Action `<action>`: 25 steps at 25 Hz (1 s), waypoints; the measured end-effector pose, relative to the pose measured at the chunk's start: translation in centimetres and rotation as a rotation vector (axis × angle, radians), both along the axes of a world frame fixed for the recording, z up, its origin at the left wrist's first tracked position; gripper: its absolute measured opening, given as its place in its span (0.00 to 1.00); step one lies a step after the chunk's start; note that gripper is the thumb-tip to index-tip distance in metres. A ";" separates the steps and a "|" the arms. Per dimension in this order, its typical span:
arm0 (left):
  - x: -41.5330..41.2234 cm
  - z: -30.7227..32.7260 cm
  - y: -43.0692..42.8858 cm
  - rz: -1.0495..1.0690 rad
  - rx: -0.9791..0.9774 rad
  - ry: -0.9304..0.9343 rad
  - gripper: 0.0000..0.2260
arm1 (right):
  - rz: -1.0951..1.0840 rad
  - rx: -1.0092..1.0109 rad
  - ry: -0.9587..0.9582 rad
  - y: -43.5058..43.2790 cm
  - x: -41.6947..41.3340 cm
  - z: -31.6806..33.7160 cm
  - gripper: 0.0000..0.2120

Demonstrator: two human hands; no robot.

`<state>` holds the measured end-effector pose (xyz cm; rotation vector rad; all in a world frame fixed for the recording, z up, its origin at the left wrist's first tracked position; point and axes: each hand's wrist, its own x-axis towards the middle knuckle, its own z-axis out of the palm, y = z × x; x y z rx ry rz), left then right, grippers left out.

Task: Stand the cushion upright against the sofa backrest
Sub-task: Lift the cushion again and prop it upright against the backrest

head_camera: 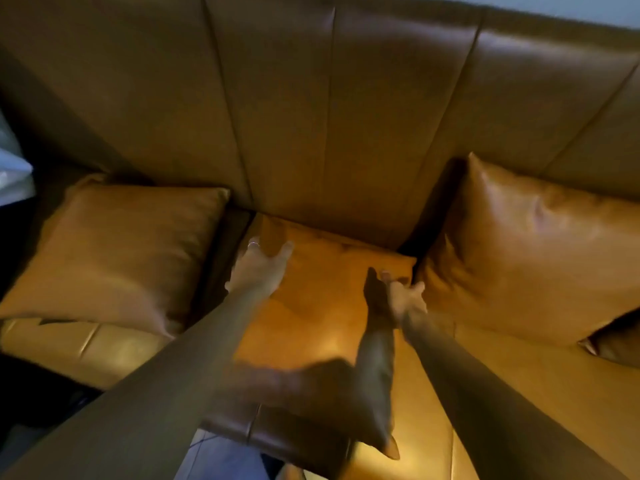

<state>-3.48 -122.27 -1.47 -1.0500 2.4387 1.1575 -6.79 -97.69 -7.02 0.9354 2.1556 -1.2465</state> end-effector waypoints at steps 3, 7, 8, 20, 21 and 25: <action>-1.9 -3.7 -0.2 0.013 0.096 -0.113 0.41 | -0.165 -0.157 -0.110 0.9 -0.1 -4.0 0.51; -3.8 -7.0 -0.8 -0.100 0.083 -0.207 0.48 | -0.184 -0.300 -0.109 2.5 -0.7 -11.3 0.64; -4.3 -7.6 -1.0 -0.108 0.072 -0.228 0.51 | -0.187 -0.338 -0.106 3.0 -0.9 -13.1 0.62; -3.1 -8.1 -2.7 0.296 0.322 -0.199 0.52 | -0.102 -0.284 -0.108 2.6 0.6 -4.7 0.49; -2.7 -7.5 -2.7 0.296 0.320 -0.187 0.53 | -0.111 -0.290 -0.105 2.6 0.9 -4.2 0.48; -2.6 -3.3 -3.6 0.345 0.337 -0.083 0.53 | -0.131 -0.361 0.005 2.5 0.7 -0.4 0.47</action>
